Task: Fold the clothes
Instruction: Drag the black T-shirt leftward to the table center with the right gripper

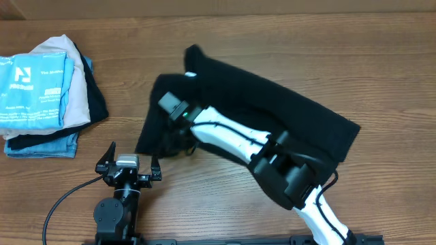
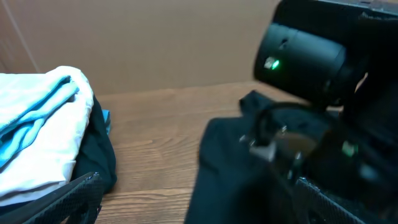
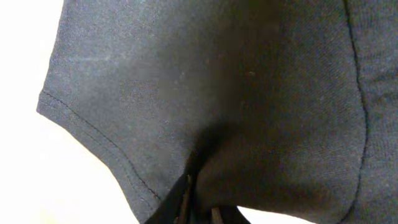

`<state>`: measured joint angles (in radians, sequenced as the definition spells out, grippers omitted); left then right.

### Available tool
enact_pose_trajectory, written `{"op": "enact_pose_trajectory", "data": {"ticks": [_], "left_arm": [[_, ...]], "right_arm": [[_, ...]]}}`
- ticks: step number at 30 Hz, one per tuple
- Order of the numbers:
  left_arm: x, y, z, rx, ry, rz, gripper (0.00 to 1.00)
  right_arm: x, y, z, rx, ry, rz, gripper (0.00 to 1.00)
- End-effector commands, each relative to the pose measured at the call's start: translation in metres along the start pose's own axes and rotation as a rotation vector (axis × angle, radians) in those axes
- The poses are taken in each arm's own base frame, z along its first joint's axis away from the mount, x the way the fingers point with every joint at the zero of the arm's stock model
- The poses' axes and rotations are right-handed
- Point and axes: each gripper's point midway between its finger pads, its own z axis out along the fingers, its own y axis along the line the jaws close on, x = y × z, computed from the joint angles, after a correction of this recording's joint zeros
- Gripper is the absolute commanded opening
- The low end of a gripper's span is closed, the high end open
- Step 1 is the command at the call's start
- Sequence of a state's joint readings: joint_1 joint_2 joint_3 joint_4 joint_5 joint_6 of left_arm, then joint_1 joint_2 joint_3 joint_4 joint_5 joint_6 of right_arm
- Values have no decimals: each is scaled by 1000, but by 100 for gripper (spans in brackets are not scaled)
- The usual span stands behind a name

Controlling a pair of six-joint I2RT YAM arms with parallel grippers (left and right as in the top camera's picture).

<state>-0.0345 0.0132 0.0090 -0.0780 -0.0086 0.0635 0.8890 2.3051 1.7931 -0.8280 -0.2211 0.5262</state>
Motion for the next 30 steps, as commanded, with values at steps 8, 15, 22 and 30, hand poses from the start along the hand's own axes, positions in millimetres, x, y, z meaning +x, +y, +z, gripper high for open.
{"op": "enact_pose_trajectory", "data": {"ticks": [8,15,22,30], "left_arm": [[0,1,0,-4,-5,26,100],[0,1,0,-3,-5,26,100],[0,1,0,-4,-5,26,100],[0,1,0,-4,-5,26,100]], "right_arm": [[-42,-27,-60,-77,-27,-13,69],[-67,-46,-135,-120,-129,-63,77],[-93,-105,-145,108,-232,-12,73],[-90,-139,-133,140,-200,-84,46]]}}
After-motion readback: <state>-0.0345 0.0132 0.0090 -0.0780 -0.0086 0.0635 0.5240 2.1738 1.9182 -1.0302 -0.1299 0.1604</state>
